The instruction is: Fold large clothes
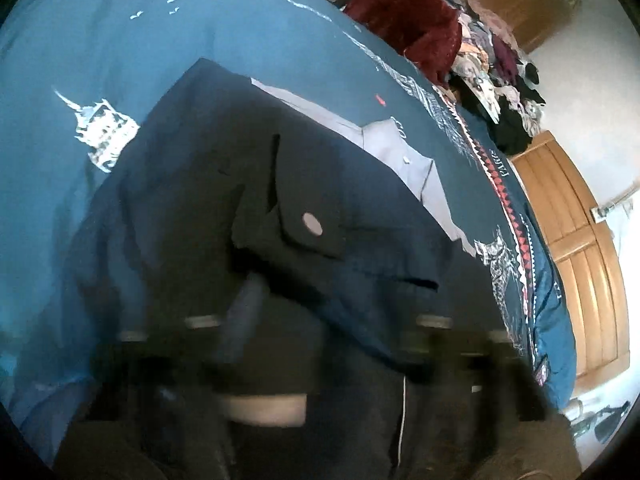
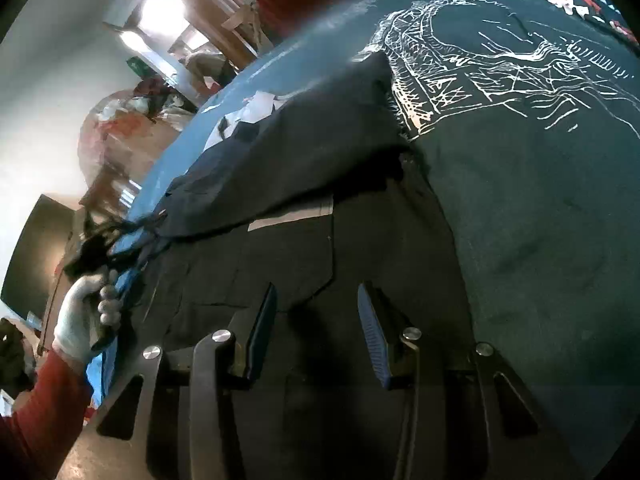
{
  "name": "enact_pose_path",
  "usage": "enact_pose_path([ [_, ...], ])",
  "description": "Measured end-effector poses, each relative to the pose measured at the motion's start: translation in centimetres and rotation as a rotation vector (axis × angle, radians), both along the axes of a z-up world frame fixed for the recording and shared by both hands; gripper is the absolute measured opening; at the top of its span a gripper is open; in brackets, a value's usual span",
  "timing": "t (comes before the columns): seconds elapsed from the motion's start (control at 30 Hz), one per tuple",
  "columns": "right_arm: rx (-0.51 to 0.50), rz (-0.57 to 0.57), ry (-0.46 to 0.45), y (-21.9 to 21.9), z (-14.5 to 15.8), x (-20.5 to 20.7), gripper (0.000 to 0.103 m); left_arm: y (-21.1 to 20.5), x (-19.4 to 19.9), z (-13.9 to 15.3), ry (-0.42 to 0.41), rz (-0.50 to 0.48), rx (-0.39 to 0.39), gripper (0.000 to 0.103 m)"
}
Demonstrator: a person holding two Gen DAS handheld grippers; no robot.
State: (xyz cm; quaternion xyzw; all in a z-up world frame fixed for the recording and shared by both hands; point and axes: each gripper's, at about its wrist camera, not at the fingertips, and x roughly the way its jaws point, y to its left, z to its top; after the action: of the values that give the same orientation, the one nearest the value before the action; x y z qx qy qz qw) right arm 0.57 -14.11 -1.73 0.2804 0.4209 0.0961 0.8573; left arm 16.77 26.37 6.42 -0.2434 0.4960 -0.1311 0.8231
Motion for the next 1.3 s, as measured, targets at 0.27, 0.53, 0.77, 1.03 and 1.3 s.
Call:
enact_pose_path([
  [0.27, -0.032, 0.028, 0.011, -0.3, 1.7, -0.9, 0.047, 2.1, -4.1, 4.4, -0.173, 0.041, 0.055, 0.009],
  [0.53, -0.160, -0.001, -0.077, -1.0, 6.4, 2.3, 0.053, 1.4, -5.6, 2.8, -0.111, -0.036, 0.004, 0.036],
  [0.77, -0.208, -0.020, 0.116, -4.4, 1.4, 6.4, 0.014, 0.6, -5.5, 2.0, -0.086, -0.061, 0.007, 0.038],
  [1.03, -0.109, 0.003, -0.037, -4.8, 5.9, 4.0, 0.028, 2.6, -7.4, 8.2, -0.255, -0.054, 0.004, 0.048],
  [1.3, -0.176, 0.063, 0.099, -1.9, 2.5, 12.2, 0.016, -0.7, -0.2, 2.0, -0.050, -0.148, 0.185, 0.039],
])
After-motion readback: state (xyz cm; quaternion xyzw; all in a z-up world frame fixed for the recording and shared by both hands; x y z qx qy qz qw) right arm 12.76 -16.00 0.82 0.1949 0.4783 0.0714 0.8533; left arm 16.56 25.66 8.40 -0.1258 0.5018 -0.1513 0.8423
